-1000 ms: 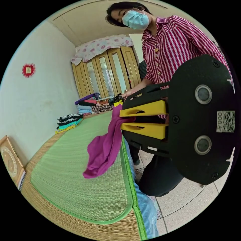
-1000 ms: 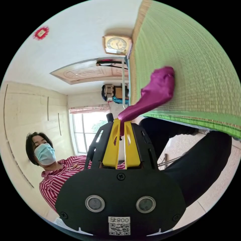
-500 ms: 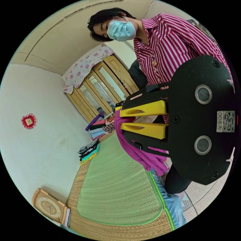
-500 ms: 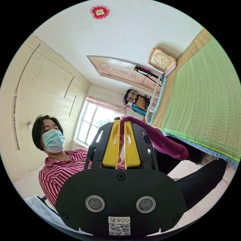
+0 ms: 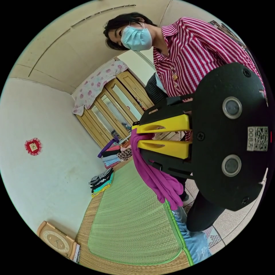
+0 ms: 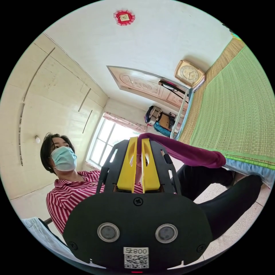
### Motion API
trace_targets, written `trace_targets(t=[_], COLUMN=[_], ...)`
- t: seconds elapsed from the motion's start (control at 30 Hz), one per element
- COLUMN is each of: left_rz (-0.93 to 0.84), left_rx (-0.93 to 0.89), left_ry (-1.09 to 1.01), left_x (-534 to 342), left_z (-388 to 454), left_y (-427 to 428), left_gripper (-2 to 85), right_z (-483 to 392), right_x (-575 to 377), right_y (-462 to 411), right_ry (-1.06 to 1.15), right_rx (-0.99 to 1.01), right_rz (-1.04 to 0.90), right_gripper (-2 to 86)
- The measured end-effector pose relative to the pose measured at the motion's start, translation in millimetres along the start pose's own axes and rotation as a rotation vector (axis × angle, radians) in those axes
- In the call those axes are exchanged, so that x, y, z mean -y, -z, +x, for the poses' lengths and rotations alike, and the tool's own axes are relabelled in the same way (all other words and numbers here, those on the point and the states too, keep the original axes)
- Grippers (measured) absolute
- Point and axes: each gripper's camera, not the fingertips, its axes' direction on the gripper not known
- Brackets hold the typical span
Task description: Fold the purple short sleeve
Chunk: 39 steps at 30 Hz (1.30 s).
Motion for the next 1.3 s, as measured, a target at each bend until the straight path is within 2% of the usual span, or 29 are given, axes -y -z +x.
trace_targets(t=[0.73, 1.3], left_rz=[-0.041, -0.108], left_rx=[-0.067, -0.091], left_ry=[-0.033, -0.064], left_x=[-28, 0], left_z=[21, -2], left_y=[-94, -182], left_gripper=[4.3, 3.9], right_z=[-31, -98], right_x=[-86, -121], right_y=[10, 4], right_ry=[0.05, 0.105], right_rx=[0.018, 0.018], right_rz=[0.06, 0.093], right_gripper=[1.7, 1.6])
